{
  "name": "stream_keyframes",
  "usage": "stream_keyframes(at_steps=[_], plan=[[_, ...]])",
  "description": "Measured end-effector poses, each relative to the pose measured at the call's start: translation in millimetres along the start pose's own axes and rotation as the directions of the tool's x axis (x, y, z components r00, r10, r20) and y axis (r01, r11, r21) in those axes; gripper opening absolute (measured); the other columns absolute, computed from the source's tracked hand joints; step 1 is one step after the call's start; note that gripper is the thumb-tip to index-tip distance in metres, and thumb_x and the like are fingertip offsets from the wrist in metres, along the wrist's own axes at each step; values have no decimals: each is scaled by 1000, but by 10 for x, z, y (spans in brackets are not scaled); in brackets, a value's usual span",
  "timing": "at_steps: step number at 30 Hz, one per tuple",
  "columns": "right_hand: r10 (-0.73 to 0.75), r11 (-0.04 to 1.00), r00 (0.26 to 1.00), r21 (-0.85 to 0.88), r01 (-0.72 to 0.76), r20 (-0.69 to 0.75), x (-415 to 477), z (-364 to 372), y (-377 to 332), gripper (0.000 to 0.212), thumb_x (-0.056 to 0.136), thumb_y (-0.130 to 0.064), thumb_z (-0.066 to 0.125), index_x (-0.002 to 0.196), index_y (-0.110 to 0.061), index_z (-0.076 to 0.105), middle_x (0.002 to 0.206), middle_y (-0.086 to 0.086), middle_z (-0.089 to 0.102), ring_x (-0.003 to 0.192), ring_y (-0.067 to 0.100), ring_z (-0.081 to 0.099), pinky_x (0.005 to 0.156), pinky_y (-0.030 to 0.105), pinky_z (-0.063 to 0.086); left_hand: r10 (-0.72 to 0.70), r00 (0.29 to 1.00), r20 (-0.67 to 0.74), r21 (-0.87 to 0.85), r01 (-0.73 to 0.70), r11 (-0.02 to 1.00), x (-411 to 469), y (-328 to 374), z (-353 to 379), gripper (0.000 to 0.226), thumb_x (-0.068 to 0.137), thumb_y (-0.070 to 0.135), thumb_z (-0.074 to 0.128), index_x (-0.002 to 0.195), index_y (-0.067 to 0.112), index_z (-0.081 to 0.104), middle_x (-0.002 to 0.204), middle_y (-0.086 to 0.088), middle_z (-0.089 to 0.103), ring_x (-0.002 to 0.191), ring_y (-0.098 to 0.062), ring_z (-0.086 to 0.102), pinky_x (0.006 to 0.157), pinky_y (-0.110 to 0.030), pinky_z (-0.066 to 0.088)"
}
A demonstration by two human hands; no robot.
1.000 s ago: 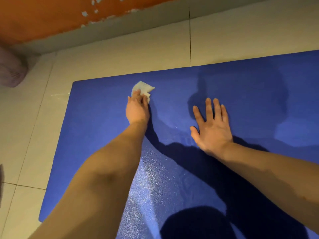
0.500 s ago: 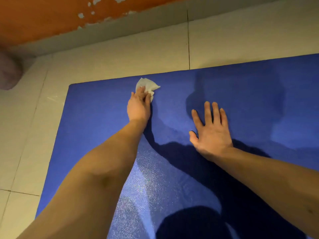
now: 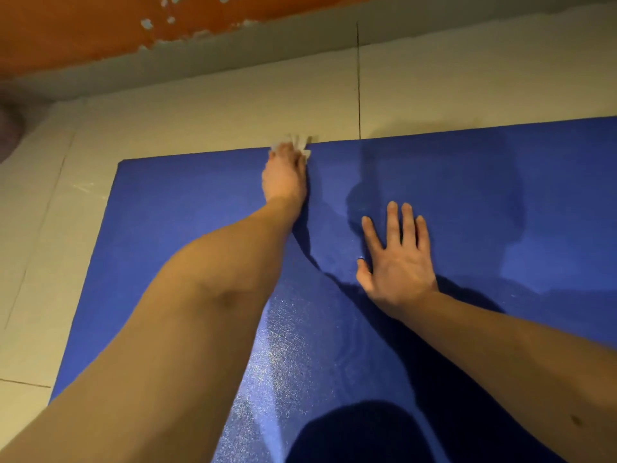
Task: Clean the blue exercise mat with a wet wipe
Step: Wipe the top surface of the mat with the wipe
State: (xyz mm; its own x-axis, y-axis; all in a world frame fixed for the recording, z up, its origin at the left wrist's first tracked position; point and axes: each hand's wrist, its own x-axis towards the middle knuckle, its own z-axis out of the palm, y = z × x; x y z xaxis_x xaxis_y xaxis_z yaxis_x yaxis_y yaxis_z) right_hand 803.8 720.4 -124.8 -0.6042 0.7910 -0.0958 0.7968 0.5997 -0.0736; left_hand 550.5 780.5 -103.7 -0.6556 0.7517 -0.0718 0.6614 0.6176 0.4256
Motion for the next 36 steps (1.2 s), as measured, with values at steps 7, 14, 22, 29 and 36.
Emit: stream_keyframes(at_steps=[7,14,22,29,36], plan=[[-8,1000,1000,-4,8,1,13,1,-15,77,92,-55,19,160,-19,25,165,28,10,152,48,6,121,62,10,131,986,104,-32,-128,991,-154,249,72,41,106,33,44,143,17,51,147,-4,52,144,-27,35,99,-37,43],[-13,1000,1000,-19,13,13,19,-14,-15,76,93,-55,26,160,-18,26,163,31,11,151,50,7,121,63,10,-172,984,-55,92,177,980,-42,-655,-370,37,105,32,43,136,15,53,136,-15,57,139,-36,39,91,-43,44],[2,1000,999,-27,-1,45,27,-38,-47,78,92,-54,22,160,-16,23,163,32,8,150,51,5,120,64,8,271,961,61,-66,-267,961,-601,147,64,28,102,21,49,119,6,64,128,-13,61,119,-31,55,98,-40,45],[1,1000,997,-30,1,73,41,-46,-46,79,92,-55,16,162,-18,18,164,31,5,151,50,2,121,63,7,215,970,114,0,-217,976,-676,-13,64,43,106,32,46,145,15,51,152,-1,47,145,-25,35,109,-36,40],[12,1000,984,-15,-9,179,59,-147,-41,75,100,-55,23,162,-23,-3,164,26,-14,151,47,-14,122,59,-2,-118,992,-42,131,122,984,-561,-641,-329,30,104,36,43,121,14,56,98,-16,67,85,-38,62,63,-34,35]])
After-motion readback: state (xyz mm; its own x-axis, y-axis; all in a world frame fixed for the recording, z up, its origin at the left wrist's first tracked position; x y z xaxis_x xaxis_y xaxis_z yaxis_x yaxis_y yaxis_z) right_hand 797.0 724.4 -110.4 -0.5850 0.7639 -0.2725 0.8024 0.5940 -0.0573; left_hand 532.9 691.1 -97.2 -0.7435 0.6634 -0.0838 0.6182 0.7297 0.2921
